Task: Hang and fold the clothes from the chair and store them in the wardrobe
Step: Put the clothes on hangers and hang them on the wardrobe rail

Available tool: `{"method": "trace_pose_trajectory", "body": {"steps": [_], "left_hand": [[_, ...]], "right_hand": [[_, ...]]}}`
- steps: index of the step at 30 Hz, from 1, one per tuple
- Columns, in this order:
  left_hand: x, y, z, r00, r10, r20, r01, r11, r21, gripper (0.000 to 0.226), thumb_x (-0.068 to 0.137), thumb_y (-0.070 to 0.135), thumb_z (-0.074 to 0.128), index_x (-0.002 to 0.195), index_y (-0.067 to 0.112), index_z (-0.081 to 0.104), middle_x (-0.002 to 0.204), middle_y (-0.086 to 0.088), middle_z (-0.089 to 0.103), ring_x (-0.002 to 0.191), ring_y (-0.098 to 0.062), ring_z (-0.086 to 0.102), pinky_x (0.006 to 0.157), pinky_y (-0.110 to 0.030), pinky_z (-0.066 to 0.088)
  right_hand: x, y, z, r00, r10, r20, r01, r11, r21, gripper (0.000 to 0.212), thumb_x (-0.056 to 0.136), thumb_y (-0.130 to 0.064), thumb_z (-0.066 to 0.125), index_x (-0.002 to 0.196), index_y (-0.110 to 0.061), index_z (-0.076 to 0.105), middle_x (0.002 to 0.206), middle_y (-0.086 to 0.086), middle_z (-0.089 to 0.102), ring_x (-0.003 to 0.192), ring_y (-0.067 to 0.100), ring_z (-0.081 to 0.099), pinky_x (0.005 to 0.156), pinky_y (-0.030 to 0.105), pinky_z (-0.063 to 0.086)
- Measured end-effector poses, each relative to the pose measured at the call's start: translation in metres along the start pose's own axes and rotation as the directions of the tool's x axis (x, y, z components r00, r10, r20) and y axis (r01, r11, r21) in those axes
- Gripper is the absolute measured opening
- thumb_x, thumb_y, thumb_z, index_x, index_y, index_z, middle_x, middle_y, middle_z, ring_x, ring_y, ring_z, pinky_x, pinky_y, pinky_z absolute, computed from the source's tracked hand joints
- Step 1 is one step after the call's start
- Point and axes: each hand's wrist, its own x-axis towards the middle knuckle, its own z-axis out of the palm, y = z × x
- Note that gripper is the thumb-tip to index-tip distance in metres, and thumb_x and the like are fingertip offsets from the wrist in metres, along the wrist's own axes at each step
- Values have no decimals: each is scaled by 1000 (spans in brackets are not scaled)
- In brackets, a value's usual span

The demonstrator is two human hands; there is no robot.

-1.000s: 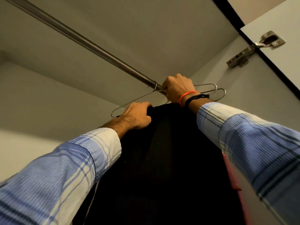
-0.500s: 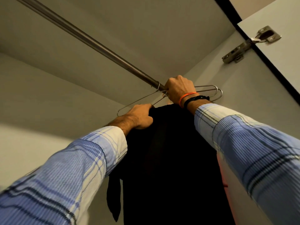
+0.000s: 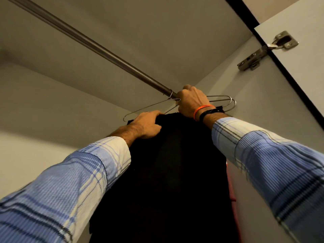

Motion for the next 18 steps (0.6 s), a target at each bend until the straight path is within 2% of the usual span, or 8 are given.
{"method": "trace_pose_trajectory", "body": {"steps": [3,6,9,13,18], "left_hand": [[-15,6,-9,1000,-12,-10,11,999,-40,56,96,22,57,148,18,36,145,-7,47,130,-24,46,99,-27,36],[-36,12,-23,999,-13,-30,11,998,-65,61,97,28,57,151,19,32,152,-7,40,136,-25,41,108,-33,34],[-65,15,-39,1000,-11,-25,8,990,-138,61,95,31,60,149,19,34,151,-7,41,135,-25,43,108,-34,36],[-114,20,-51,1000,17,-13,-19,975,-221,54,92,33,64,141,19,45,138,-7,53,123,-25,53,99,-34,42],[-191,30,-59,998,46,35,-37,973,-229,64,91,37,66,146,17,39,147,-7,45,133,-25,45,103,-30,38]], "right_hand": [[-16,-8,-12,1000,-10,5,10,999,-37,41,93,-38,55,126,-14,58,128,12,48,117,31,47,96,46,37],[-36,-20,-28,1000,-8,29,10,999,-47,45,92,-45,54,126,-15,56,127,10,47,119,29,44,98,46,35],[-64,-38,-54,997,14,80,-15,1000,9,48,91,-48,54,127,-15,54,125,9,47,119,28,44,97,46,36],[-111,-63,-87,993,54,104,-59,997,52,48,91,-48,55,127,-16,55,129,8,46,121,29,44,97,46,38],[-188,-88,-132,984,95,153,-111,989,102,45,89,-45,60,124,-17,58,127,6,49,118,28,48,96,44,41]]}}
